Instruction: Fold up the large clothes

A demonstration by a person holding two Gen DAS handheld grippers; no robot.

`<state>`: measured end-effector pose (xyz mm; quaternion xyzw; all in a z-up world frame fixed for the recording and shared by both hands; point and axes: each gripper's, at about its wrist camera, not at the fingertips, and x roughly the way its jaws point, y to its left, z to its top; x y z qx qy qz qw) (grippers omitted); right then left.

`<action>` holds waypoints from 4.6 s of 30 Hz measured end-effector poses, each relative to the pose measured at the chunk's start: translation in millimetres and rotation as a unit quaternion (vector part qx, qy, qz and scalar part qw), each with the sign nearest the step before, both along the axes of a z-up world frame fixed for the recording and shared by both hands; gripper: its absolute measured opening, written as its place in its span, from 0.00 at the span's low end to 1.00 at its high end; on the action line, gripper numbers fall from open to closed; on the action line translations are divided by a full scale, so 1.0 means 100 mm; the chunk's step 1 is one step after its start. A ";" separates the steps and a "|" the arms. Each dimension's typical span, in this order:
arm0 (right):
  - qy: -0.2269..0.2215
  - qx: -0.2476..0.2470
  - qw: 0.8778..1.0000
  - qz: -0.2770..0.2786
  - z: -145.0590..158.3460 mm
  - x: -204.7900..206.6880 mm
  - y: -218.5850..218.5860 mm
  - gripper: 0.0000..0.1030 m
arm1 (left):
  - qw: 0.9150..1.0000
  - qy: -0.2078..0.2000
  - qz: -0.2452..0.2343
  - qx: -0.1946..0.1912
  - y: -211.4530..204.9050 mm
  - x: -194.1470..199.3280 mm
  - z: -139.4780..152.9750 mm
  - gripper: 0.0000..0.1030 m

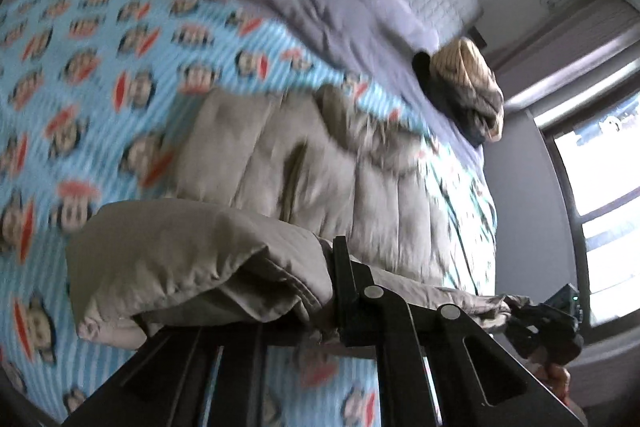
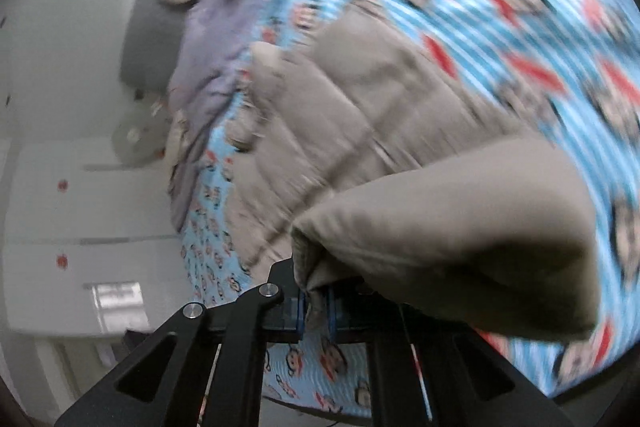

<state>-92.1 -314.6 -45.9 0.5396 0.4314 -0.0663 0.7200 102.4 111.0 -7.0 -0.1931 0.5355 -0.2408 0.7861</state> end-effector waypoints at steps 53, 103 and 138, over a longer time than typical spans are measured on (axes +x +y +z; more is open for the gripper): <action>0.134 -0.208 0.967 0.050 -1.07 2.10 -1.04 0.10 | 0.955 -0.022 -0.020 0.295 -1.17 2.09 -1.61 0.49; 0.172 -0.155 0.972 0.048 -0.75 0.69 -0.36 0.16 | 0.946 0.039 -0.036 0.319 -0.92 0.66 -0.98 0.82; 0.170 -0.017 0.984 0.052 -1.16 0.17 0.72 1.00 | 0.971 0.147 -0.054 0.180 -0.28 -0.15 -1.42 0.99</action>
